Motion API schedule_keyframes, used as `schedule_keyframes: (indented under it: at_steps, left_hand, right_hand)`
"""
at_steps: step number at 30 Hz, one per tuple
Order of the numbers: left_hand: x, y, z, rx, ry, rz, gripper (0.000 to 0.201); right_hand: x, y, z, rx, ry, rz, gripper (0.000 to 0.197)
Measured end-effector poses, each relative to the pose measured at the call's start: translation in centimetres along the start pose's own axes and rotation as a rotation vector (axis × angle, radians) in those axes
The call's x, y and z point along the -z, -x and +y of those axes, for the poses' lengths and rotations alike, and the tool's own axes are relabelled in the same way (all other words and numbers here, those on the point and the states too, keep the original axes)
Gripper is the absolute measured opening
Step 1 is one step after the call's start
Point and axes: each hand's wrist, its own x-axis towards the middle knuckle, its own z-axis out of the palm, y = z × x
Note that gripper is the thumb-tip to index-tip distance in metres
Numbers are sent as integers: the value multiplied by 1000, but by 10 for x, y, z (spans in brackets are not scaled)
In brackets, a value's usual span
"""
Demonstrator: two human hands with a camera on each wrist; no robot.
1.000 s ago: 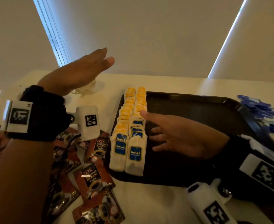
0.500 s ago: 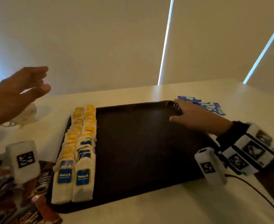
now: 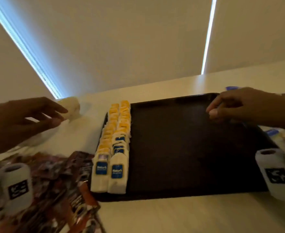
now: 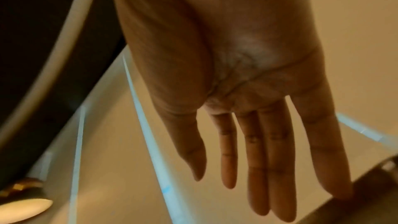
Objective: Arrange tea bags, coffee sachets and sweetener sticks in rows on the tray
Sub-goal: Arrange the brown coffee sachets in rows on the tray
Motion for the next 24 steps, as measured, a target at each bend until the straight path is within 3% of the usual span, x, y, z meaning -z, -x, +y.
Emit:
schedule_keyframes:
  at_steps: [2,4,6,9,13,18,22,24]
  left_hand:
    - [-6,24,24,59,-39,20,40]
    - [-14,50,21,110,-131,-42,53]
    - [-29,69,9,225,-253,-187,70]
    - [-68,89,-1,280,-390,-392,110]
    - [-102,90,0,306,-460,-535,127]
    - [-90,59,-5,327,-527,-494,132]
    - [-61,47,-8,307,-479,-326,140]
    - [-43,57,-14,352,-385,-243,144]
  right_hand:
    - [-22,2,-15,158,-71,-79,75]
    - [-45,6,-21,271,-155,-133,75]
    - [-65,12,-22,325,-173,-173,68]
    - [-80,16,-11,303,-235,-246,68]
    - [-79,9,8,241,-325,-254,75]
    - [-76,8,14,203,-359,-280,76]
    - [-77,1,22,149,-428,-273,36]
    - [-79,-4,33,103,-386,-236,40]
